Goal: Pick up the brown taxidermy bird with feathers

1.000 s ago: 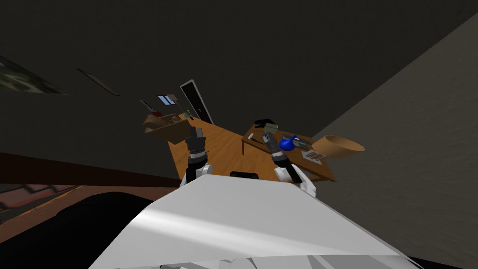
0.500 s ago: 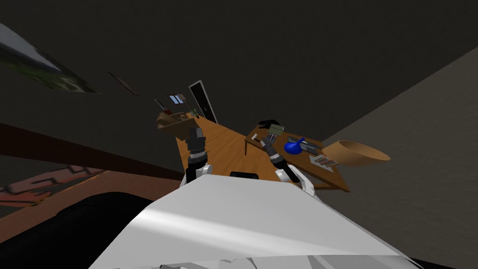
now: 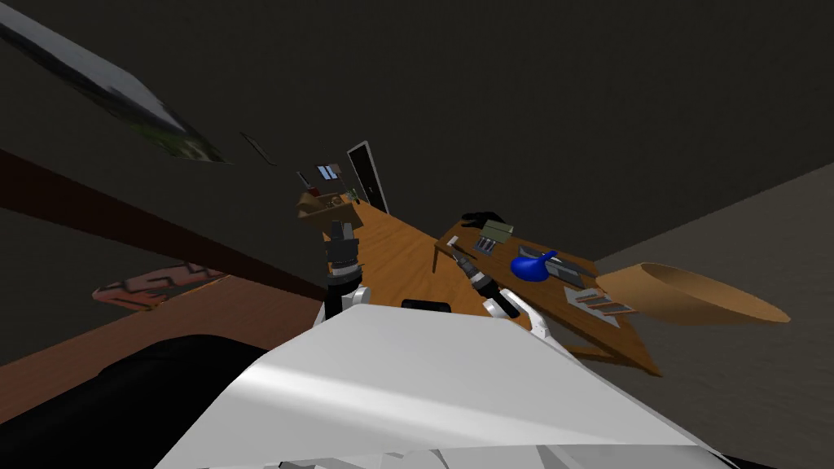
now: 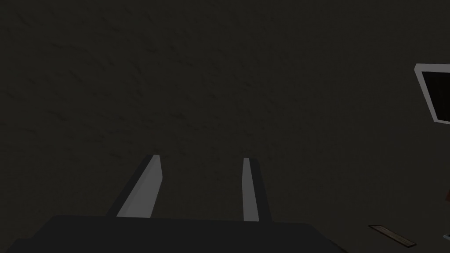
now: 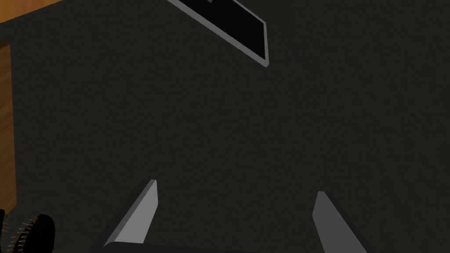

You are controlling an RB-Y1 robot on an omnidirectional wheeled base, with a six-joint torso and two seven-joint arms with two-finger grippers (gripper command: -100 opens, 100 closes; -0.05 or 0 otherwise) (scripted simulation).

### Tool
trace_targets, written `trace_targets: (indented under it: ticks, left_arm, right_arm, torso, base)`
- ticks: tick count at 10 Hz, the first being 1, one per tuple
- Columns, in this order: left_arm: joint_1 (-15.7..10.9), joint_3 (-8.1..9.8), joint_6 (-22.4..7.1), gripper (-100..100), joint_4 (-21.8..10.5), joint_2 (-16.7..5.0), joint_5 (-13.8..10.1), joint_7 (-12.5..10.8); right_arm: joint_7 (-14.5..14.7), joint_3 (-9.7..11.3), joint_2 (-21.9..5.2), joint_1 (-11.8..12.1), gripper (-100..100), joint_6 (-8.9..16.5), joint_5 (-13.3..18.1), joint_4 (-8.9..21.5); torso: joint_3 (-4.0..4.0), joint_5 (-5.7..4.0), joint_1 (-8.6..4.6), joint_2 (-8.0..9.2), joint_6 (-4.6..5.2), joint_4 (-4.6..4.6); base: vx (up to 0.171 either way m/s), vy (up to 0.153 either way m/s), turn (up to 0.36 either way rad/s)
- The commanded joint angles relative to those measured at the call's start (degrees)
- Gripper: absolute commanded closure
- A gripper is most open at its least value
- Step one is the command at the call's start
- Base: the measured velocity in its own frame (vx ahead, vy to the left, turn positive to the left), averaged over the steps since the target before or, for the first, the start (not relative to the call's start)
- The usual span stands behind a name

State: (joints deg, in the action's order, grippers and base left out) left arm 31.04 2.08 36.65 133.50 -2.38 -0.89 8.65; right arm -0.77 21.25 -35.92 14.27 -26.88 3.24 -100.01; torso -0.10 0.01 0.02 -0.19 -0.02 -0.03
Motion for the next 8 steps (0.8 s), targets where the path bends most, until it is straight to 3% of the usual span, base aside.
trace_targets:
  ticks: [1, 2, 3, 5, 7, 8]
  left_arm:
    - [0.0, 0.0, 0.0, 0, 0.0, 0.0, 0.0, 0.0]
    - [0.0, 0.01, 0.0, 0, 0.0, 0.0, 0.0, 0.0]
    - [0.0, 0.0, 0.0, 0, 0.0, 0.0, 0.0, 0.0]
    - [0.0, 0.0, 0.0, 0, 0.0, 0.0, 0.0, 0.0]
    - [0.0, 0.01, 0.0, 0, 0.0, 0.0, 0.0, 0.0]
    - [0.0, 0.01, 0.0, 0, 0.0, 0.0, 0.0, 0.0]
  right_arm:
    - [0.8, 0.7, -1.7, 0.3, -100, 0.5, 0.7, 1.7]
    - [1.9, 2.1, -3.9, -0.3, -100, 0.7, 1.8, 3.6]
    - [1.9, 2.1, -3.9, -0.3, -100, 0.7, 1.8, 4.7]
    - [4.3, 4.6, -7.7, -1.5, -100, 1.3, 4.3, 9.7]
    - [5.5, 5.8, -10.5, -2.0, -100, 1.7, 5.5, 12.1]
    - [5.5, 5.8, -10.6, -2.0, -100, 1.7, 5.5, 13.7]
  torso:
    - [0.0, 0.0, 0.0, 0.0, 0.0, 0.0]
    - [0.01, 0.0, -0.04, 0.02, 0.08, 0.0]
    - [0.0, -0.01, -0.04, 0.01, 0.03, 0.0]
    - [0.01, -0.01, -0.06, 0.02, 0.03, 0.0]
    - [-0.04, -0.02, -0.1, -0.06, 0.09, -0.02]
    - [-0.05, -0.02, -0.13, -0.09, 0.04, -0.02]
  base:
    - [0.051, 0.01, 0.135]
    - [0.05, 0.015, 0.221]
    - [0.04, 0.01, 0.113]
    - [0.067, 0.003, 0.317]
    - [0.076, -0.012, 0.171]
    - [0.067, -0.018, 0.121]
